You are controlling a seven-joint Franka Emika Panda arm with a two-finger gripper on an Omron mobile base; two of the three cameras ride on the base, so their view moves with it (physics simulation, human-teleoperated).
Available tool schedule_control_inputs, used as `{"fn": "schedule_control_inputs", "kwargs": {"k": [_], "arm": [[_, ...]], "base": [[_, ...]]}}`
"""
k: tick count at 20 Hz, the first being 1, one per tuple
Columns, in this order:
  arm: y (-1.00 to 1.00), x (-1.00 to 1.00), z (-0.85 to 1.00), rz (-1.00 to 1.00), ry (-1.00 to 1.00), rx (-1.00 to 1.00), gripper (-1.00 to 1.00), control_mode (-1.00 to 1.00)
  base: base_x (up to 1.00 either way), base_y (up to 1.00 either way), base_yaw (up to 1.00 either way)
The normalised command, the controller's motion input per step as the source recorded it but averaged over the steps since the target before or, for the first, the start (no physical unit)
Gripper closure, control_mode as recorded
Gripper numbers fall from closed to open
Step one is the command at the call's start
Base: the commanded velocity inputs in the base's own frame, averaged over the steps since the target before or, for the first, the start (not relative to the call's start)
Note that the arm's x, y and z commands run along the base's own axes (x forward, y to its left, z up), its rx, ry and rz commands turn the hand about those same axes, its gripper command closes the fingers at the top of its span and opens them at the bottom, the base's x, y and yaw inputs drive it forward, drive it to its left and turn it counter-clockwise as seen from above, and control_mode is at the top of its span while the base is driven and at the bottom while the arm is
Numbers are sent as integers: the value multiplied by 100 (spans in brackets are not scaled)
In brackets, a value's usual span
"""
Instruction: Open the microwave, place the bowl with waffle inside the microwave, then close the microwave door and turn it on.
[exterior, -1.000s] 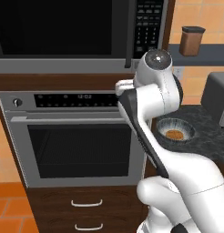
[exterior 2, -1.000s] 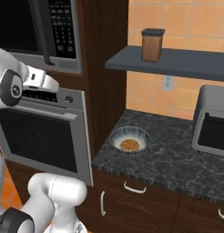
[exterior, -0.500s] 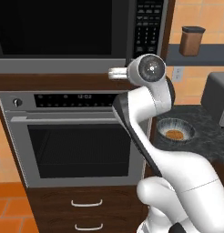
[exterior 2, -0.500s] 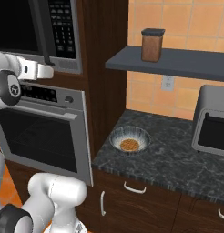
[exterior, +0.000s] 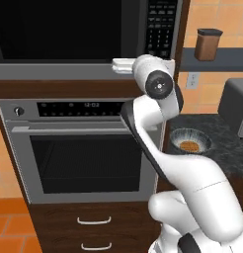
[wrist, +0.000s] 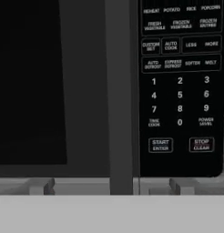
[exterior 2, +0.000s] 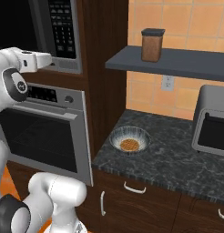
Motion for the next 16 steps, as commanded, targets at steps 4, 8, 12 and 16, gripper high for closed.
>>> {"fn": "schedule_control_inputs", "kwargs": {"k": [4, 8, 12, 16], "arm": [[1, 31, 36, 9, -21, 0, -100, -100], [30, 28, 48, 5, -22, -2, -100, -100], [6, 23, 23, 1, -19, -3, -100, -100], [0, 23, 12, -5, -4, -7, -100, -100]], "base": [[0, 0, 0], [0, 0, 0], [0, 0, 0], [0, 0, 0]]}}
